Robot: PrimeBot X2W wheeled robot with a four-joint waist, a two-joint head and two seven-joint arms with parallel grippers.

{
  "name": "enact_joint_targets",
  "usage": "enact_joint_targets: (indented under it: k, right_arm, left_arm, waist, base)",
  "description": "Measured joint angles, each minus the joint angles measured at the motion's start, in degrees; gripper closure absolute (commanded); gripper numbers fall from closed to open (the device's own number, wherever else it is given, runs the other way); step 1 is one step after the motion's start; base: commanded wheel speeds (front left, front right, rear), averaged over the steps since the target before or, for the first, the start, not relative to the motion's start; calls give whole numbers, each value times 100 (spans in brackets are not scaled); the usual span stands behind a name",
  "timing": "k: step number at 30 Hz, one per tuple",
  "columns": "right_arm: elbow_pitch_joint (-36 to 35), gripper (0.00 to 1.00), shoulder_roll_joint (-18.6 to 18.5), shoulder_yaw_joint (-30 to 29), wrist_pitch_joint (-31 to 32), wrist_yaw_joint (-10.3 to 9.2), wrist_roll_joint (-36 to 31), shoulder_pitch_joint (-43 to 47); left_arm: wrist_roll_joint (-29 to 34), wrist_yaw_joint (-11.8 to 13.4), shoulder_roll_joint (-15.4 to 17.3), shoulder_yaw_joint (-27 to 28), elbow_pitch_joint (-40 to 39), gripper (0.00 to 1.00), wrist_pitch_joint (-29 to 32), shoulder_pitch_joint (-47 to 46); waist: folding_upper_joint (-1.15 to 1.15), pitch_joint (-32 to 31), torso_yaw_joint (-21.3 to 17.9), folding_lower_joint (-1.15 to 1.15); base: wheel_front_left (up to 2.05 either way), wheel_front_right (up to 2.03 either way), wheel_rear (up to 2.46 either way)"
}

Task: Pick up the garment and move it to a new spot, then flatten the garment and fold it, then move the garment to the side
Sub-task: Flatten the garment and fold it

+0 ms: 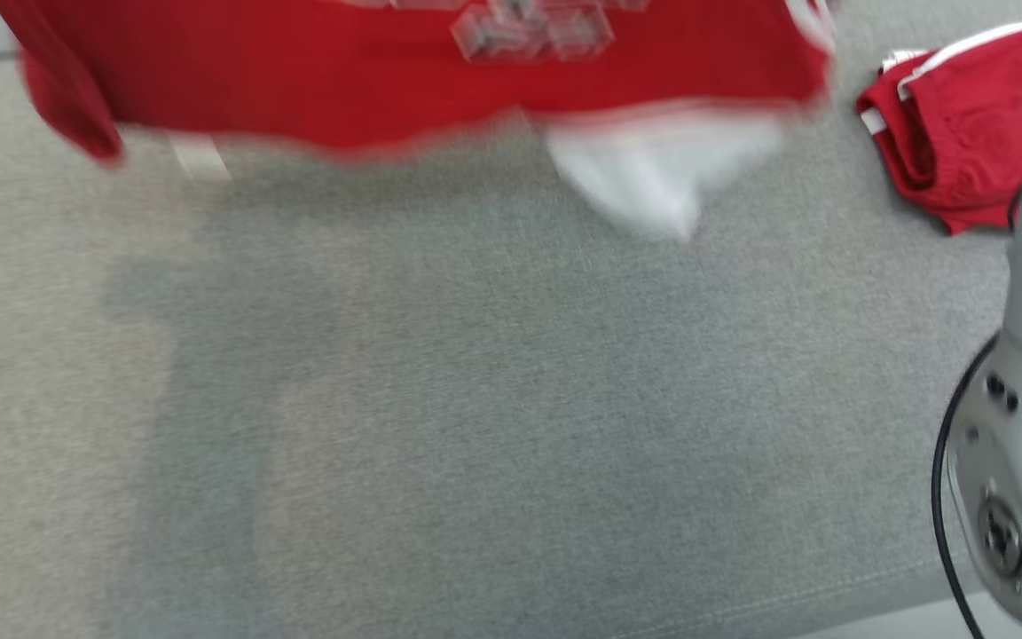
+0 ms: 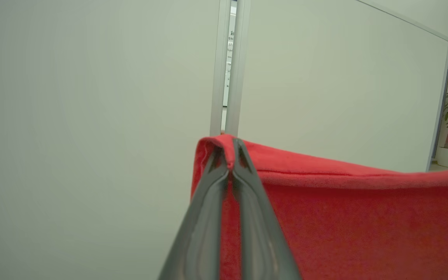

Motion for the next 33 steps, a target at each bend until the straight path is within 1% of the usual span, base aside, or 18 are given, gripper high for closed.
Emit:
enact_joint_targets:
  k: [2, 4, 6, 8, 12, 14, 17, 19, 24, 28, 33]
  right_arm:
    - [771, 100, 76, 49, -493, 0, -143, -520]
    - [1361, 100, 91, 171, -800, 0, -137, -942]
    - [1659, 100, 76, 459, -951, 0, 119, -1239]
    - [1813, 100, 69, 822, -1039, 0, 368, -1324]
    - [1980, 100, 99, 1535, -1102, 0, 573, -916]
    - [1944, 100, 98, 1775, -1112, 0, 650, -581]
    - [1734, 100, 93, 1863, -1120, 0, 797, -153]
    - [1601, 100, 96, 1883, -1120, 0, 769, 74]
    - [1229, 100, 97, 1848, -1120, 0, 628, 545]
    - [933, 100, 98, 1846, -1121, 0, 552, 872]
    - [560, 100, 43, 1869, -1122, 0, 525, 1445]
  left_arm:
    - [388, -71, 208, -96, 612, 100, -372, -507]
    - [633, -131, 287, -160, 1088, 100, -775, -1031]
    - [779, -200, 328, -259, 1394, 100, -1077, -1490]
    - [888, -263, 366, -355, 1703, 100, -1329, -1742]
    - [839, -335, 442, -408, 2417, 100, -1716, -1628]
    - [716, -361, 465, -396, 2714, 100, -1907, -1415]
    - [459, -386, 464, -381, 3077, 100, -2098, -1054]
    - [269, -399, 432, -374, 3194, 100, -2186, -939]
    - [-230, -405, 371, -756, 3052, 100, -2281, -659]
    - [-625, -405, 467, -967, 2922, 100, -2328, -503]
    - [-1156, -408, 466, -1036, 2808, 100, -2342, -169]
  waist:
    - [0, 116, -102, 1]
    - [0, 208, -246, 1]
    - [0, 305, -376, 0]
    - [0, 446, -481, -1]
    - [0, 820, -657, 0]
    - [0, 1047, -717, 0]
    - [0, 1412, -745, 0]
    - [0, 1626, -731, 1]
    - [0, 2027, -644, 1]
    - [0, 2098, -499, 0]
    - [0, 1973, -367, 0]
  base:
    - [0, 0, 0]
    - [0, 0, 0]
    - [0, 0, 0]
    - [0, 0, 0]
    - [0, 0, 0]
    - [0, 0, 0]
    - [0, 0, 0]
    - [0, 0, 0]
    - [0, 0, 0]
    - [0, 0, 0]
    - [0, 0, 0]
